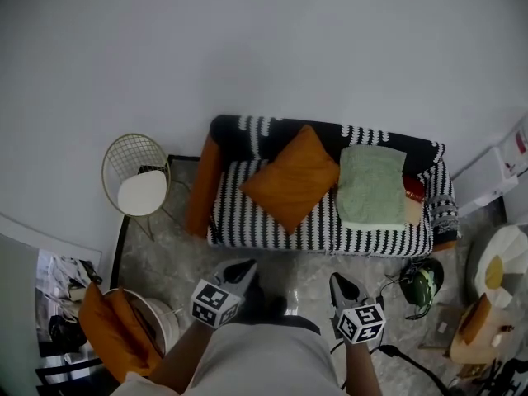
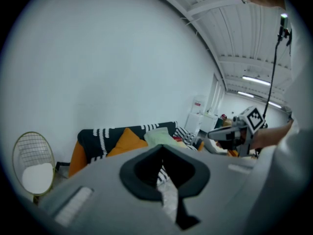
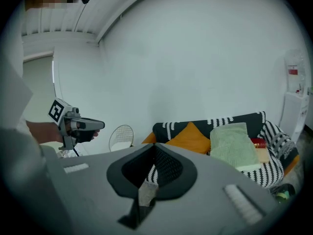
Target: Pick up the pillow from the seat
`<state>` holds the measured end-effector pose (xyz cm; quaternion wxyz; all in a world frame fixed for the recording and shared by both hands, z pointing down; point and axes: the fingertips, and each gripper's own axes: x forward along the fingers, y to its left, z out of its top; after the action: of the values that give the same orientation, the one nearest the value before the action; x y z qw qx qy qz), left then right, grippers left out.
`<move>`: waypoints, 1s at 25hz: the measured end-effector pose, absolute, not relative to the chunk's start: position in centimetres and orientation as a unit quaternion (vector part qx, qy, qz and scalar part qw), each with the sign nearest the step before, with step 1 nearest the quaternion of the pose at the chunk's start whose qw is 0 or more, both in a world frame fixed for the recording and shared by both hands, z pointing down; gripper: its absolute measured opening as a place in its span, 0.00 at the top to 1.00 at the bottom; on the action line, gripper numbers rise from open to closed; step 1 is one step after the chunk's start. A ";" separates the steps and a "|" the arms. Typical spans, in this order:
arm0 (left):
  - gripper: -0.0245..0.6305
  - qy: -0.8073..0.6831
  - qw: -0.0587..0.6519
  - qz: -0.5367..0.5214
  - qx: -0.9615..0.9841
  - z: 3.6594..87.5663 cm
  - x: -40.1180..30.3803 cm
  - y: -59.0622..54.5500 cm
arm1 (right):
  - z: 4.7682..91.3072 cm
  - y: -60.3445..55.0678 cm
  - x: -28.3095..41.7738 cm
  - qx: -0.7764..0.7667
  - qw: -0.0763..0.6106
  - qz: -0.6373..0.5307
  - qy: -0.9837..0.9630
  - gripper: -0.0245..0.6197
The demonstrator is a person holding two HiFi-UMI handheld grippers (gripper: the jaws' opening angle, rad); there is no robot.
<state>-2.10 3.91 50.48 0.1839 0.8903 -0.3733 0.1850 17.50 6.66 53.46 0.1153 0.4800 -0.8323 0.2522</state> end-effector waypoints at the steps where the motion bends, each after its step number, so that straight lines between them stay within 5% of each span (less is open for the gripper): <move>1: 0.96 -0.372 0.185 0.186 0.890 50.6 -2.1 3.5 | 53.5 6.3 17.5 0.481 0.116 0.253 -0.831 0.96; 25: 0.96 -0.297 0.177 0.211 0.914 52.6 -4.5 -15.7 | 54.6 -10.6 12.8 0.530 0.116 0.264 -0.798 0.96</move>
<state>-4.48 -15.70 52.55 0.1767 0.9142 -0.2973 0.2114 12.84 -10.56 54.64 0.1158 0.5296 -0.7977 0.2641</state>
